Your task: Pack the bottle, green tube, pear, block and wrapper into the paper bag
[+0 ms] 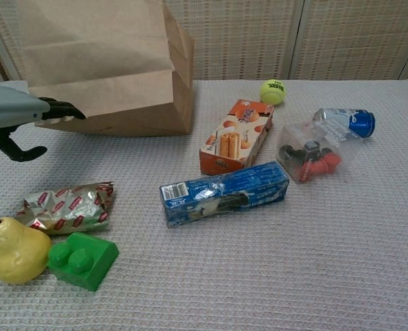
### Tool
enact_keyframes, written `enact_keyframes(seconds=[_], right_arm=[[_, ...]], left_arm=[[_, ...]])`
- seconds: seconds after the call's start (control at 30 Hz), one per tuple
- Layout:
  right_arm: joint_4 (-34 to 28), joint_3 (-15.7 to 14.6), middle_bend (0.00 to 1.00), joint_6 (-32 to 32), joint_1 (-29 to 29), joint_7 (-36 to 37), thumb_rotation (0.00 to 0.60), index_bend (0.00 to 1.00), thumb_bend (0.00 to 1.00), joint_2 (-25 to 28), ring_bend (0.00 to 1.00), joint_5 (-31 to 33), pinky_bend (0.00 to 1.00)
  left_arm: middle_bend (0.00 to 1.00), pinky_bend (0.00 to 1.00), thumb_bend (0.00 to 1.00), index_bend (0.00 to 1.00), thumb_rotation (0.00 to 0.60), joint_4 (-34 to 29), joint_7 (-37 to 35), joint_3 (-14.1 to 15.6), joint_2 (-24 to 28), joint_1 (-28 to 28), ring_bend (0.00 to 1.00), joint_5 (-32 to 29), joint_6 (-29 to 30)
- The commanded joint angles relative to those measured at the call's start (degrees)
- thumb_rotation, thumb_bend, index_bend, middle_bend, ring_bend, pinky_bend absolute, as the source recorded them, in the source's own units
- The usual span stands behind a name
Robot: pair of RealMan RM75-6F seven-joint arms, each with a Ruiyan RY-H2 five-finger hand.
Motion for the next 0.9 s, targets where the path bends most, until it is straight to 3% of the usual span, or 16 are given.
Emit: enact_keyframes(seconds=[0.03, 0.9], right_arm=[[0.00, 0.05, 0.00, 0.09, 0.00, 0.04, 0.600, 0.00, 0.12, -0.02, 0.00, -0.03, 0.03], [0.27, -0.34, 0.00, 1.93, -0.57, 0.92, 0.600, 0.00, 0.12, -0.18, 0.00, -1.74, 0.03]], left_arm=[[0.00, 0.18, 0.51, 0.00, 0.600, -1.03, -0.57, 0.86, 0.91, 0.97, 0.00, 0.87, 0.30], [0.00, 0.18, 0.51, 0.00, 0.600, 1.99, -3.25, 2.83, -1.53, 5.35, 0.00, 0.71, -0.66]])
